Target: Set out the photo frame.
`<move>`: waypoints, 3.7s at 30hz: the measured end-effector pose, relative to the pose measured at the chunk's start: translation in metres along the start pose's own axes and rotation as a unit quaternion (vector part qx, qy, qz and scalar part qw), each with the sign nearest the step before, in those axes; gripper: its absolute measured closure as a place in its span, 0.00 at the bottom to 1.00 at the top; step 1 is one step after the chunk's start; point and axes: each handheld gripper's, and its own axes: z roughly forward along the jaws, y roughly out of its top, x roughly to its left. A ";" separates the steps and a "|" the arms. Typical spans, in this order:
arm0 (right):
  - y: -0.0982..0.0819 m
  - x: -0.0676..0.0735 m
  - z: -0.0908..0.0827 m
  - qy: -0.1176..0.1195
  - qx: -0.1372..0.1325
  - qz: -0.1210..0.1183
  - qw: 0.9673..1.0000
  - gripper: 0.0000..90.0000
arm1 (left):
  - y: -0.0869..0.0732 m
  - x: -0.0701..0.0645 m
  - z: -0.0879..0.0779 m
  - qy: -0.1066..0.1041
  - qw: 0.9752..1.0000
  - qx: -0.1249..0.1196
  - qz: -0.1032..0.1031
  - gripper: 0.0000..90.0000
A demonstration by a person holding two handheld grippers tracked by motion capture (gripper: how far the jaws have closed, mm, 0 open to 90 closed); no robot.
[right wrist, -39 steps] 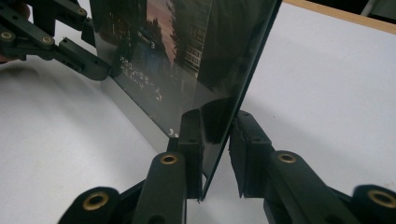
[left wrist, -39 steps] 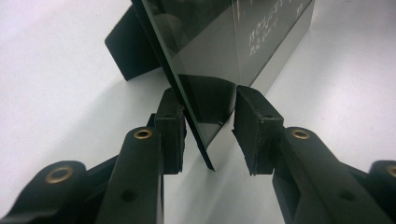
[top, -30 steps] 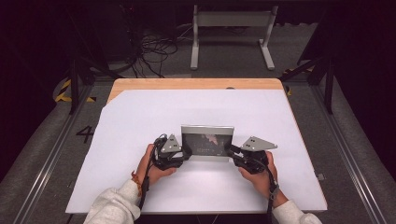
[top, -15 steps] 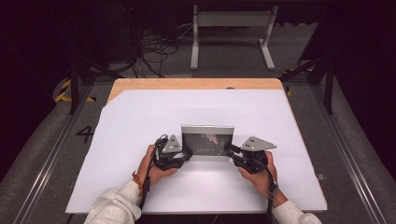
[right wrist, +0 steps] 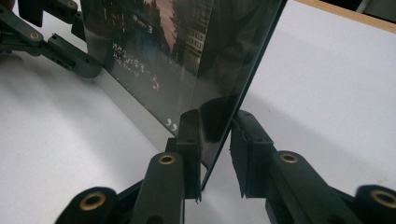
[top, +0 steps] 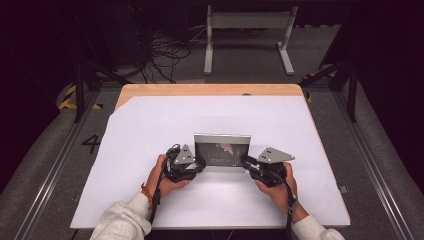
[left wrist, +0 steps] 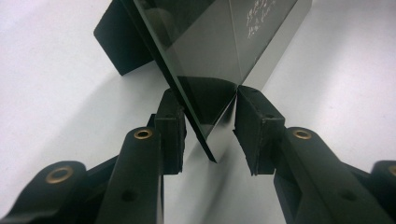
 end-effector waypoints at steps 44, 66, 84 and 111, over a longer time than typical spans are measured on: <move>-0.005 -0.003 -0.024 0.010 -0.008 -0.038 0.999 0.64 | -0.008 -0.002 -0.038 0.017 1.000 -0.012 0.006 0.54; -0.025 -0.012 -0.045 -0.031 0.028 -0.080 0.996 0.52 | -0.032 -0.015 -0.063 0.057 0.998 0.002 0.031 0.25; -0.043 -0.018 -0.056 -0.053 0.040 -0.083 0.994 0.32 | -0.059 -0.019 -0.079 0.053 0.998 0.007 0.024 0.19; -0.056 -0.015 -0.057 -0.028 0.050 -0.089 0.994 0.19 | -0.078 -0.015 -0.088 0.051 0.998 -0.006 -0.029 0.07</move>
